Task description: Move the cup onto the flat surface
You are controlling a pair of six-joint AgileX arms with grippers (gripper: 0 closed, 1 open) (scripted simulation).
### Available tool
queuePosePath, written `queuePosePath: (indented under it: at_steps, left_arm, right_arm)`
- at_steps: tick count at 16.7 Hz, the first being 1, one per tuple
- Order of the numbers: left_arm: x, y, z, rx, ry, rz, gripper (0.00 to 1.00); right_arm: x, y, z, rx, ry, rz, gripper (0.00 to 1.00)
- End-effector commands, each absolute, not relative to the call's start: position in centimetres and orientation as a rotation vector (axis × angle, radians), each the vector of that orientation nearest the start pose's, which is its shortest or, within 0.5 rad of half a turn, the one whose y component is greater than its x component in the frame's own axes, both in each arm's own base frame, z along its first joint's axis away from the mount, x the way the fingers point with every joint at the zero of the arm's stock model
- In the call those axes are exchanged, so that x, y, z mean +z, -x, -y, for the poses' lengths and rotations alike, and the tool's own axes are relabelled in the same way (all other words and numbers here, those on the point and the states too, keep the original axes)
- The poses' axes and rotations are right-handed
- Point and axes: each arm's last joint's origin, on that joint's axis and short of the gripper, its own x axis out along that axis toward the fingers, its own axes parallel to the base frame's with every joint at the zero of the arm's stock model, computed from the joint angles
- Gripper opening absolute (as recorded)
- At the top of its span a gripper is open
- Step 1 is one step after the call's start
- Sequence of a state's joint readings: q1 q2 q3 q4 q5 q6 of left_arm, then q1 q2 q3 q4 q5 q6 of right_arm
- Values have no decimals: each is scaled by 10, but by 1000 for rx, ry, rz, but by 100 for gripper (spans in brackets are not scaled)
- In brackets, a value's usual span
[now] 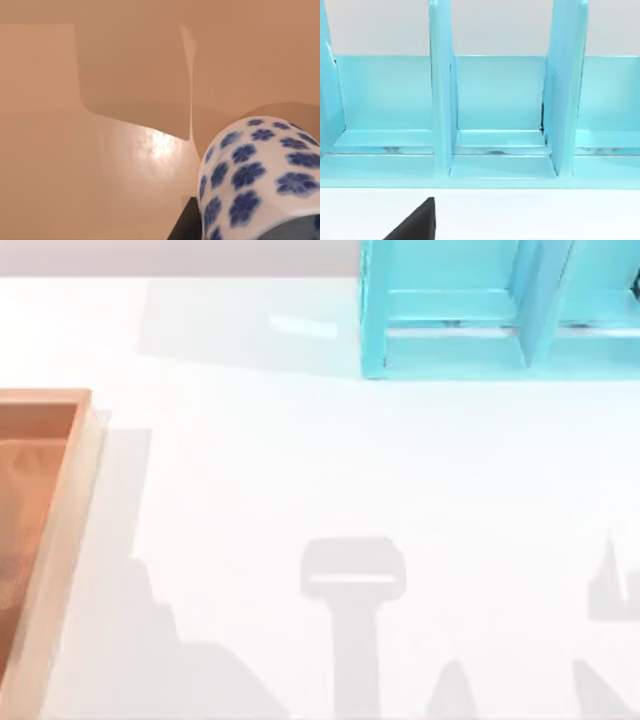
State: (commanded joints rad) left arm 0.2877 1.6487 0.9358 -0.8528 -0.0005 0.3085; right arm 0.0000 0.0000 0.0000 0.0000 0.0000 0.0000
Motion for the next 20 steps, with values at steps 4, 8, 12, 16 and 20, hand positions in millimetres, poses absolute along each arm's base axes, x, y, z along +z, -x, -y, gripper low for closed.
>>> queuePosePath:
  at_steps: [4, 8, 12, 16, 20]
  left_arm:
    - [165, -267, -86, 63, 22, -1500, 0]
    - [190, -277, -78, 145, 91, -1470, 0]
    - [213, -275, -29, 87, 69, -1553, 0]
    - [240, -262, 15, 0, -5, -1578, 0]
    - [249, -258, 22, -14, -17, -1566, 0]
  right_arm:
    - [160, -106, 1, 0, 0, 0, 100]
    - [160, -106, 1, 0, 0, 0, 100]
    - [160, -106, 1, 0, 0, 0, 100]
    - [160, -106, 1, 0, 0, 0, 100]
    - [160, -106, 1, 0, 0, 0, 100]
